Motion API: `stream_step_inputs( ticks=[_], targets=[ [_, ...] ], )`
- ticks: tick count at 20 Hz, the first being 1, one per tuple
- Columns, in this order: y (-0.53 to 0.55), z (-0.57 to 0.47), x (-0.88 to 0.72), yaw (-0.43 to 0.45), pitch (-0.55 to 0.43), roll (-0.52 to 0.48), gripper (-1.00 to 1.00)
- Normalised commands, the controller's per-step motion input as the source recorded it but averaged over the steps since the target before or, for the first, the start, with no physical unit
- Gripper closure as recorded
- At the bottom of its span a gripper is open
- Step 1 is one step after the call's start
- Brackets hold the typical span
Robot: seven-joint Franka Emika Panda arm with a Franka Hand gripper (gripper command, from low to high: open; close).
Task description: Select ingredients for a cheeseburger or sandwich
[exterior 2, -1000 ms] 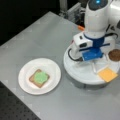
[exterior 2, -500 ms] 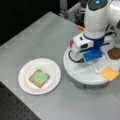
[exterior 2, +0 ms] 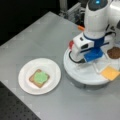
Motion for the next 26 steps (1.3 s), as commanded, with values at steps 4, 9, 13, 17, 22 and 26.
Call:
stream_step_inputs(
  ticks=[4,9,13,17,22,26],
  targets=[
    [-0.02,-0.11,0.02,0.277,0.049,0.044,-1.00],
    [-0.03,-0.13,0.04,0.266,0.058,0.080,-1.00],
    [-0.02,-0.14,0.05,0.223,0.070,0.098,-1.00],
    [-0.02,-0.14,0.04,0.194,0.082,0.105,-1.00],
    [0.00,-0.14,0.01,0.105,0.097,0.103,-1.00],
    [0.04,-0.13,-0.03,-0.010,0.111,0.070,-1.00]
  ],
)
